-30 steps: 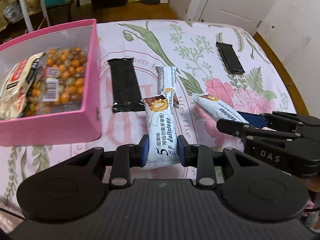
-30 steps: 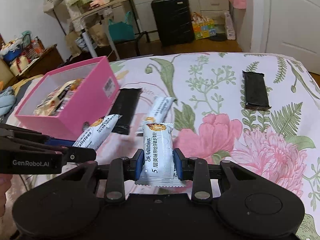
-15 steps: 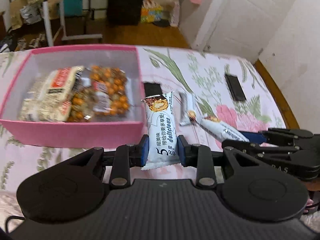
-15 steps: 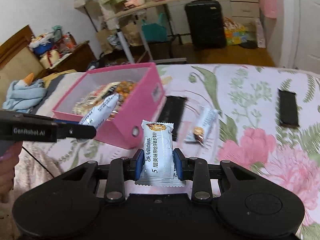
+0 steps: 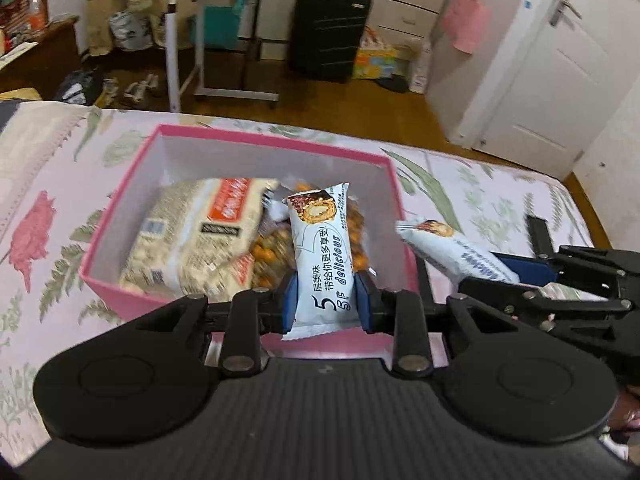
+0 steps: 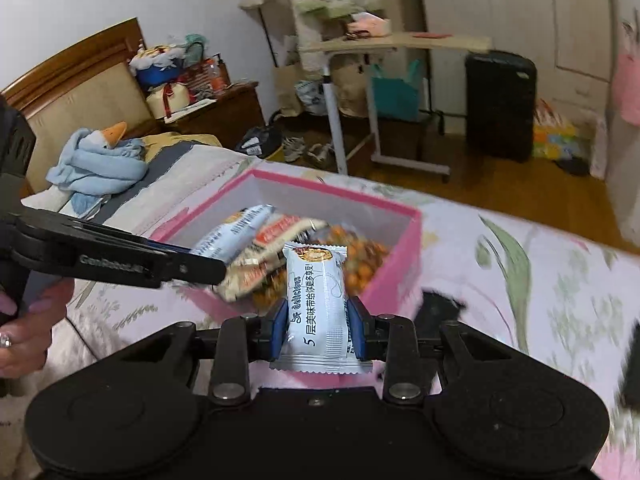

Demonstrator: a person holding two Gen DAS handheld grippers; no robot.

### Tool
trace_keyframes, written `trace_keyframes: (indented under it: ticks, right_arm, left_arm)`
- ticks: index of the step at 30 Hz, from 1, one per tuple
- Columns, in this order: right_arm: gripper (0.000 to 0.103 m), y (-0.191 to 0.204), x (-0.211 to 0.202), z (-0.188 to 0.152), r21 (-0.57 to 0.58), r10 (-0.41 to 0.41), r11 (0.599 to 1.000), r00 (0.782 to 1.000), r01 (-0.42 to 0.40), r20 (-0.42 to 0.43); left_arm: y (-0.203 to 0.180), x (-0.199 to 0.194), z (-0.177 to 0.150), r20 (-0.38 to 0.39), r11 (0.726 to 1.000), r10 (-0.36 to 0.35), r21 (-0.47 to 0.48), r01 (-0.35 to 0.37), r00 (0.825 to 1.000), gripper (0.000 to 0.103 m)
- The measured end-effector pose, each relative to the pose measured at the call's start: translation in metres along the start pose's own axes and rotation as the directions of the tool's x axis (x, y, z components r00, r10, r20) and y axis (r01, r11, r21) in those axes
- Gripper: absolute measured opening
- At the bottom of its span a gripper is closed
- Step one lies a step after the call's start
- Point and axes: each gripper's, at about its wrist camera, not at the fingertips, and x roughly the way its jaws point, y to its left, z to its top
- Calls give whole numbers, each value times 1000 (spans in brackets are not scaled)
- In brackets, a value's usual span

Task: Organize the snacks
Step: 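Carry both white wafer bars into the pink box and open both grippers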

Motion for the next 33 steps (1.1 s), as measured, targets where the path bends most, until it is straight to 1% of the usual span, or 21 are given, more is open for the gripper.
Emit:
trace_keyframes:
  ticks: [2,4,7,10,12,15,17,19,22,24,27,28,29,30,31,32,33]
  right_arm:
    - [36,6,19,10,-13,4,1000,1000,-4,-7]
    - [36,12,40,17,-25,-1,1000,1000,0,-24]
    - [36,20,65,21,-56,-35,998,999,33,-34]
    - [36,27,85,20,-90,-77,993,996,74,-33]
    - [36,29,96,18,-87,-80,993,996,77,-28]
    - [36,29,111,14,-55,-76,996,996,74,-43]
    - [36,30,119,12,-52,-59,997,997,56,-59]
    - [36,32,123,8,-57,-49,997,997,45,-65]
    - [36,34,127,6,-44,-49,998,997,46,-66]
    - [37,35,129,6,-40,-49,998,997,47,-58]
    - [38,37,130,7,-45,-50,998,997,47,-57]
    - [39,37,128,6,-48,-46,998,997,43,-65]
    - [40,37,127,6,-47,-36,998,996,32,-76]
    - [44,34,123,6,-41,-12,999,996,8,-89]
    - [47,30,117,6,-22,28,999,995,-31,-97]
    - [53,25,110,6,3,71,997,992,-71,-100]
    - [56,20,103,5,34,112,993,989,-109,-99]
  left_arm:
    - [6,7,8,0,1000,15,-7,-15,1000,29]
    - [8,12,12,4,1000,11,-4,-11,1000,29]
    - [14,25,17,-26,1000,30,0,-30,999,29]
    - [25,38,18,-48,999,43,-27,-45,998,29]
    - [33,49,19,-59,998,41,-43,-44,997,29]
    - [44,65,15,-80,996,40,-73,-46,996,29]
    - [50,75,13,-92,993,45,-105,-55,995,29]
    - [52,81,10,-100,991,70,-106,-81,992,29]
    - [54,86,8,-110,991,48,-121,-61,993,29]
    - [55,87,7,-105,991,48,-123,-61,993,30]
    - [55,88,4,-105,990,53,-124,-66,993,35]
    - [56,87,3,-116,990,55,-123,-69,992,40]
    - [56,85,3,-127,990,57,-123,-73,990,41]
    - [56,82,3,-125,990,55,-121,-70,991,42]
    - [57,78,3,-122,991,54,-116,-68,991,43]
    - [58,74,2,-118,992,49,-114,-62,992,47]
    - [59,70,2,-112,992,35,-119,-48,993,49]
